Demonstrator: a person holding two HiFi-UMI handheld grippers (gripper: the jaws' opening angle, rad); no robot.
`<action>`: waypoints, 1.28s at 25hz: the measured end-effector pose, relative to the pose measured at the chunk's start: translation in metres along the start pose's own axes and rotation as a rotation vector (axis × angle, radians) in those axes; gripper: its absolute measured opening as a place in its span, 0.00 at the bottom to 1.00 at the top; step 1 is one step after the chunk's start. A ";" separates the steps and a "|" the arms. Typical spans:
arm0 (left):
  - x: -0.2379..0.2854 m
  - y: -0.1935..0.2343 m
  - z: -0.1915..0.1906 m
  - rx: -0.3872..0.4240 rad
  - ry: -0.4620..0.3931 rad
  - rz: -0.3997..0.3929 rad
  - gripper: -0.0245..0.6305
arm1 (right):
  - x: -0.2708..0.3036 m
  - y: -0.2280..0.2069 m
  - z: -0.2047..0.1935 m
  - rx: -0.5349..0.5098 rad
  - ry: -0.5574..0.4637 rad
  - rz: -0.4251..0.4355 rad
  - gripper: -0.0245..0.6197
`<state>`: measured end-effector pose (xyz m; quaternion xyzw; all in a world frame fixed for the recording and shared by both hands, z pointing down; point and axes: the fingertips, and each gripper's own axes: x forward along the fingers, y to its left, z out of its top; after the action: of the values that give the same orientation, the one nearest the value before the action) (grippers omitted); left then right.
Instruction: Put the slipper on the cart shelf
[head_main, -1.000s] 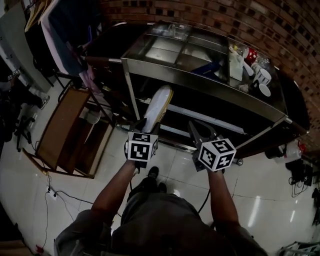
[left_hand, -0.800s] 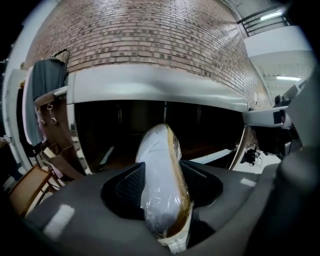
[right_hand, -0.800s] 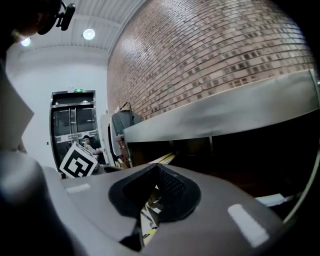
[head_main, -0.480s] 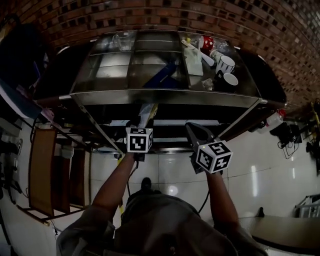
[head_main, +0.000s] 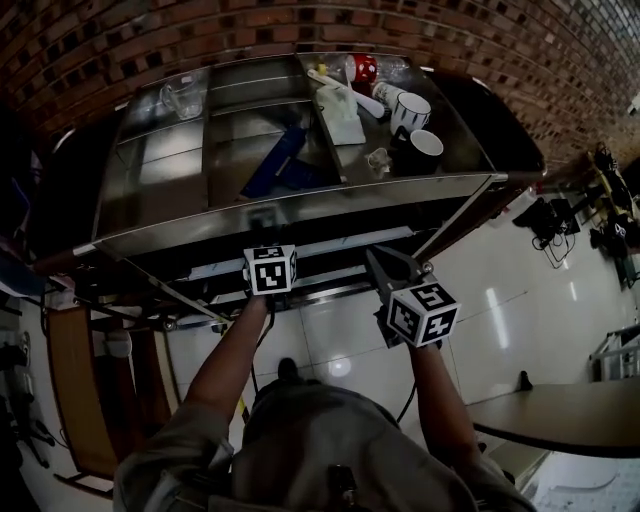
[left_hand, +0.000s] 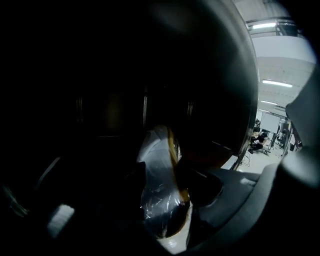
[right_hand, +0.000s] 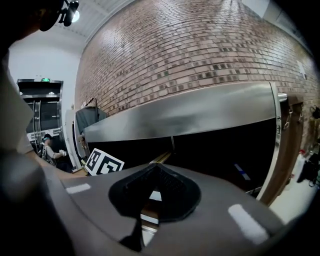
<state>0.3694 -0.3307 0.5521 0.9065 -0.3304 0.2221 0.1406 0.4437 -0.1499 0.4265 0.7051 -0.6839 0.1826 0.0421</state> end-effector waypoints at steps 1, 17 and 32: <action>0.004 0.000 -0.001 -0.007 -0.005 0.000 0.37 | -0.001 -0.001 -0.001 0.002 0.002 -0.009 0.04; 0.025 -0.018 -0.009 -0.055 -0.008 -0.102 0.45 | -0.009 0.016 -0.007 -0.005 0.024 -0.030 0.04; -0.051 -0.036 0.018 -0.050 -0.102 -0.172 0.35 | -0.017 0.037 -0.008 -0.001 -0.008 0.032 0.04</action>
<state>0.3641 -0.2834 0.5070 0.9379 -0.2635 0.1544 0.1646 0.4061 -0.1339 0.4212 0.6947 -0.6955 0.1798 0.0368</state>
